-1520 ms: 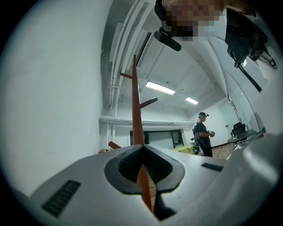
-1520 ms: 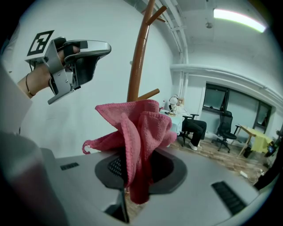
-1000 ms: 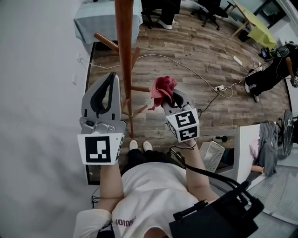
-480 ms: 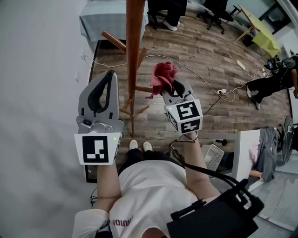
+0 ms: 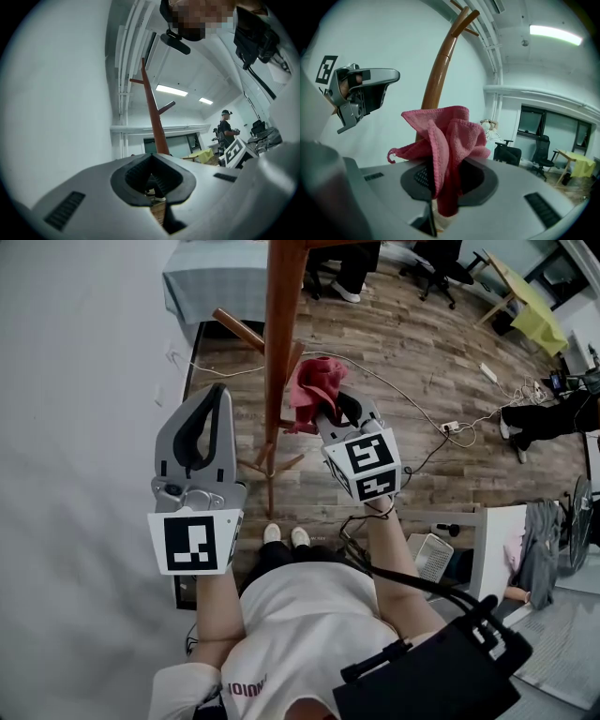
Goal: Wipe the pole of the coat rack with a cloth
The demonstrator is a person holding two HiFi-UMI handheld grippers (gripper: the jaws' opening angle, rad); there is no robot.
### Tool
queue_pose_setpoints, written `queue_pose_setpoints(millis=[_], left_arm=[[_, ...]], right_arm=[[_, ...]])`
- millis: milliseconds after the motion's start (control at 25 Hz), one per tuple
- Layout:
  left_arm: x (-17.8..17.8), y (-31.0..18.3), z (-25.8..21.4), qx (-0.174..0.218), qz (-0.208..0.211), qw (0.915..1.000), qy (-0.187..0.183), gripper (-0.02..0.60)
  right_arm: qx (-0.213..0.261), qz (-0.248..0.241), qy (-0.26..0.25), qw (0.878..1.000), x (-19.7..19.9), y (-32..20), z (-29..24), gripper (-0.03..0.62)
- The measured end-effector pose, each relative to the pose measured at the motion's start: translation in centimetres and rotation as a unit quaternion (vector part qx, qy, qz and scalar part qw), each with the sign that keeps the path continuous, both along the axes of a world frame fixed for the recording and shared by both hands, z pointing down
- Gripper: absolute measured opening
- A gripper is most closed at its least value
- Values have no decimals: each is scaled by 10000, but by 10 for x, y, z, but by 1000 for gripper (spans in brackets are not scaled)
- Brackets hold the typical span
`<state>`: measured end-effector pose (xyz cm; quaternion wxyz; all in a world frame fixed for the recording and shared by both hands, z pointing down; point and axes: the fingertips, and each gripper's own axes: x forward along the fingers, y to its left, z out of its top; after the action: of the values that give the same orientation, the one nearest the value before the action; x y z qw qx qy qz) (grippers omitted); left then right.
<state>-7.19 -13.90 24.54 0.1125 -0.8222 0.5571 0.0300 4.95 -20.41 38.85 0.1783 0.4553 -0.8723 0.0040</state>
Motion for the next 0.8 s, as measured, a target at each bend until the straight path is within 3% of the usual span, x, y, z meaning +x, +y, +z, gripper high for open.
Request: queue_pose_setpoints(millis=[800], left_arm=[[-19,-10,4,-82,-284,9995,64,12]], right_arm=[[-171,-230,126,9995,-17,-18,12,94]])
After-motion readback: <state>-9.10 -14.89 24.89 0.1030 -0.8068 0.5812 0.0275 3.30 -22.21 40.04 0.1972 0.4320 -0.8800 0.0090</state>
